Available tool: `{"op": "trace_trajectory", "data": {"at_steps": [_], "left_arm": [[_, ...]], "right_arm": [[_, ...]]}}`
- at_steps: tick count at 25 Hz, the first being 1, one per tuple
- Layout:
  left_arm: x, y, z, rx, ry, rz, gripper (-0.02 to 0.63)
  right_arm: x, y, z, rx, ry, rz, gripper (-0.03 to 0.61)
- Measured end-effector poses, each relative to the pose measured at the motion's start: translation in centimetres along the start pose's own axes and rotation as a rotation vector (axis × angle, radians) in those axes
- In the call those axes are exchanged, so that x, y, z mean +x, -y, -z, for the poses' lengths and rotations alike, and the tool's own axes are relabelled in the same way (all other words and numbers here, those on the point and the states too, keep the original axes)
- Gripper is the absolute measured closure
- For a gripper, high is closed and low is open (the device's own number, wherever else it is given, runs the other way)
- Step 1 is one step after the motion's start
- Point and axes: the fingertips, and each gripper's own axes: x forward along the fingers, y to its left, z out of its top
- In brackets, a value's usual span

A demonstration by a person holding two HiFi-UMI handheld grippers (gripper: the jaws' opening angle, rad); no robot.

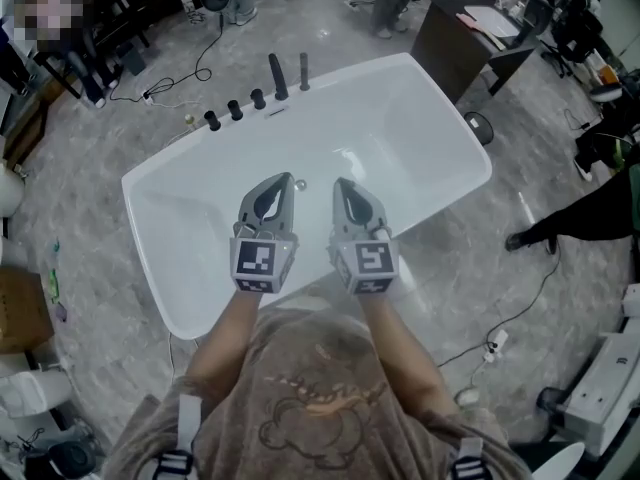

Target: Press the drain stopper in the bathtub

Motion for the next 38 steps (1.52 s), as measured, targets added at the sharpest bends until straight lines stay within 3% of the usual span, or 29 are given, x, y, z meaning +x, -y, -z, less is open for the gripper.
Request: {"op": "trace_trajectory", "data": {"at_steps": [10,22,27,38], "left_arm": [[3.9,-1.5,0.9,-0.009,-0.013,0.014,0.611],[8.9,-3.6,3.7,-0.021,0.000,-0.030,0.611],[12.1,-4.5,5.1,-0.032,0.018,-0.054,0.609],[17.6,-5.6,10.4,-0.034,0.030,-0.087,0.609]], "right_arm": [[3.6,2.1,0.9,0.007,-0.022,0.012,0.578],[8.9,5.1,3.5,-0.006,-0.051,-0.009,0.578],[11.9,6.7,3.9,-0.039,-0.031,-0.041,0.578],[17.6,9.6,8.7,-0.058,-0.028,-0.125,0.578]]}}
